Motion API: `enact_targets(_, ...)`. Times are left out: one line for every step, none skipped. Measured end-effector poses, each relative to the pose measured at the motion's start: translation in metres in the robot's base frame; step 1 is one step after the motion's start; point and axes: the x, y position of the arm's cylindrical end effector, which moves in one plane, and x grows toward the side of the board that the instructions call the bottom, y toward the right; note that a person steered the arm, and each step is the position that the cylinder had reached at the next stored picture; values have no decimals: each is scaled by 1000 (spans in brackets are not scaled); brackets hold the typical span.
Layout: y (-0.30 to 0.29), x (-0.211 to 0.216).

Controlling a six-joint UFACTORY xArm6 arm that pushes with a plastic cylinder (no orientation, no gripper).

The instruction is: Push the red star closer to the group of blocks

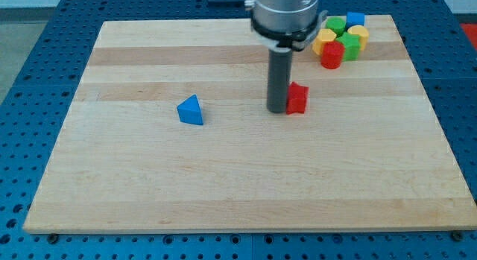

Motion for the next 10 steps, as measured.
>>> enact_targets(32,-2)
enact_targets(62,-2)
enact_targets(82,-9)
enact_targets(98,-26)
enact_targets(120,-31)
enact_targets(139,-31)
enact_targets(141,-45)
enact_targets(136,-60)
enact_targets(136,-66)
enact_targets(136,-62)
